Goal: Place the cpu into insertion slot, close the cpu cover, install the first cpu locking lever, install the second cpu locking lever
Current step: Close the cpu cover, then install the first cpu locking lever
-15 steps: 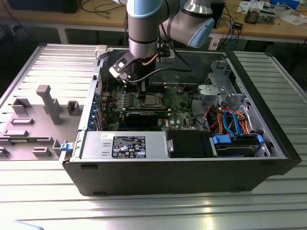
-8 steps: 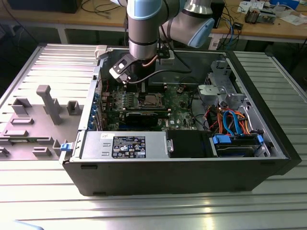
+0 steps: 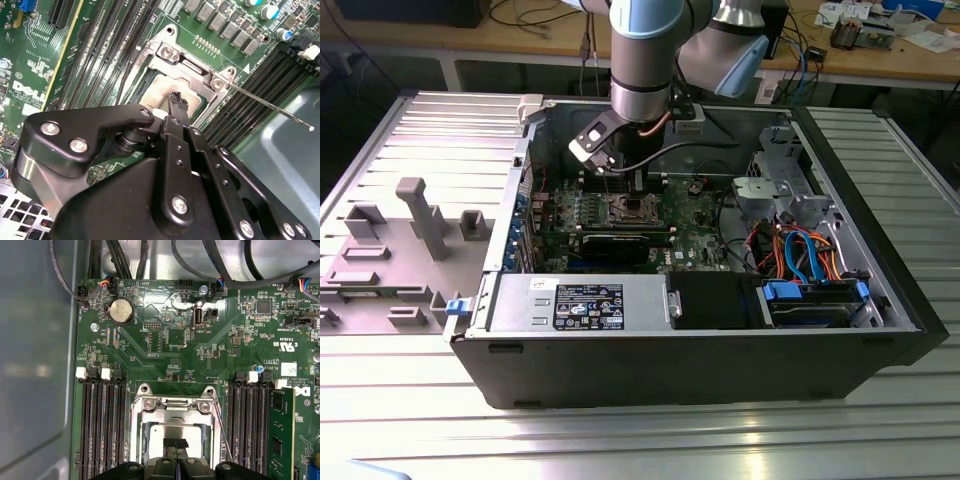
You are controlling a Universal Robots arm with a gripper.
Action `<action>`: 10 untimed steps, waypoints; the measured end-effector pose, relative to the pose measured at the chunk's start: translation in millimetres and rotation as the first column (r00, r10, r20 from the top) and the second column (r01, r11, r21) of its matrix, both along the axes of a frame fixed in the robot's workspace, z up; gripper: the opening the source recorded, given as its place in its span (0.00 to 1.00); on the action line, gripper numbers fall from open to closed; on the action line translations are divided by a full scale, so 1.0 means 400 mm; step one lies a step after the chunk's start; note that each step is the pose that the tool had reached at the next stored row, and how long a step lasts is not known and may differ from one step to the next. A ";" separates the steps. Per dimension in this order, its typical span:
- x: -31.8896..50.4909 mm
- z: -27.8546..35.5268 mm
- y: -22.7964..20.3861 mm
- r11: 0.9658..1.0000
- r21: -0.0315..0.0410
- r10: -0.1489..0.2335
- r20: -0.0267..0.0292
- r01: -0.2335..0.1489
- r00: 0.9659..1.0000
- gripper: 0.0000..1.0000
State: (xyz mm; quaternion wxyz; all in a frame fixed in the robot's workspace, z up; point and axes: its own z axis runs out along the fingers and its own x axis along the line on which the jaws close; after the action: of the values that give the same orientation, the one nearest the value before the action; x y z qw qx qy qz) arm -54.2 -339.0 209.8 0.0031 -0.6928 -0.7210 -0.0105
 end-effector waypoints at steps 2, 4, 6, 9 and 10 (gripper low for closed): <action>0.005 0.000 0.000 1.000 0.000 0.000 0.000 0.000 1.000 0.11; 0.009 0.000 0.000 1.000 0.000 0.000 0.000 0.000 1.000 0.11; 0.010 0.000 0.000 1.000 0.000 0.000 0.000 0.000 1.000 0.11; 0.010 0.000 0.000 1.000 0.000 0.000 0.000 0.000 1.000 0.11; 0.010 0.000 0.000 1.000 0.000 0.000 0.000 0.000 1.000 0.11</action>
State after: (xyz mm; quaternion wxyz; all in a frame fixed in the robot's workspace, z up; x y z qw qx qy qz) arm -50.1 -339.0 209.8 0.0031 -0.6928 -0.7210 -0.0105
